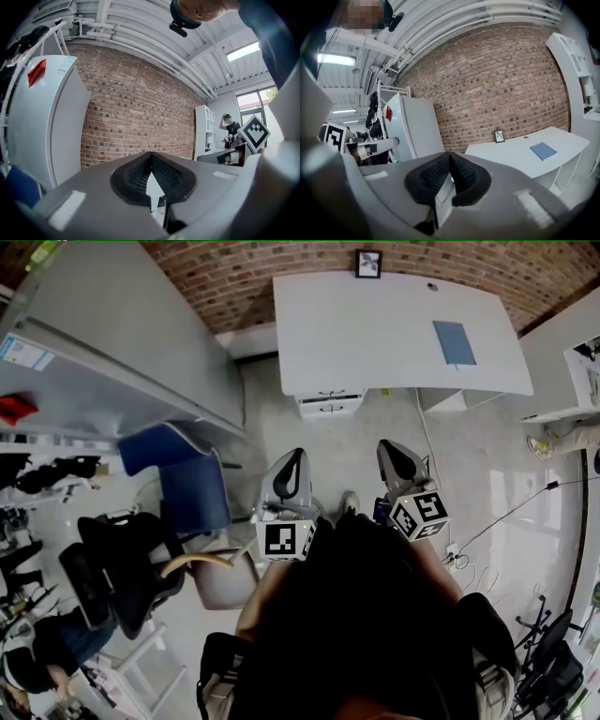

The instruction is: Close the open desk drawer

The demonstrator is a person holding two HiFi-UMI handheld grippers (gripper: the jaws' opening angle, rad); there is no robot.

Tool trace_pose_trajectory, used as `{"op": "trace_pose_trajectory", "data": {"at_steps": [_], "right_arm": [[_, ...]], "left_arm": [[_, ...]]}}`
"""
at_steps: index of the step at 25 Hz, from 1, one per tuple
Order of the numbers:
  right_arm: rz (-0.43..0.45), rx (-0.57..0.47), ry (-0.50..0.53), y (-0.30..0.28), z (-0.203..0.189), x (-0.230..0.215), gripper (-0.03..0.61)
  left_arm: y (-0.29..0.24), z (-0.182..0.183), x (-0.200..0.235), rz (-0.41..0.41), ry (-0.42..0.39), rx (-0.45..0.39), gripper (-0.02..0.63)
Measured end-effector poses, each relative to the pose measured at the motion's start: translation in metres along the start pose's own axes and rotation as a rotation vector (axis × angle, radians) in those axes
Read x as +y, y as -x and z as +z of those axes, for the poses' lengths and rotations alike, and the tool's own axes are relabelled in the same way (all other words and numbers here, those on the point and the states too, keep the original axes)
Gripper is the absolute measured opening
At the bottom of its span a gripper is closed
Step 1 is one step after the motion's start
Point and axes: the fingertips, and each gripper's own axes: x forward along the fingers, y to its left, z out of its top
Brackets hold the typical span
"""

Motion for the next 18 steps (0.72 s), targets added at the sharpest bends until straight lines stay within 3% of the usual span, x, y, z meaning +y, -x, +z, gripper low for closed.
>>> {"op": "trace_pose_trajectory", "data": {"at_steps": [18], "right_arm": [[0.002, -0.005, 0.007, -0.0032, 0.0022, 0.0005, 0.002]], "left_arm": [[0.0056, 0.0091, 0.0038, -0.007, -0.002, -0.016, 0.008]]}}
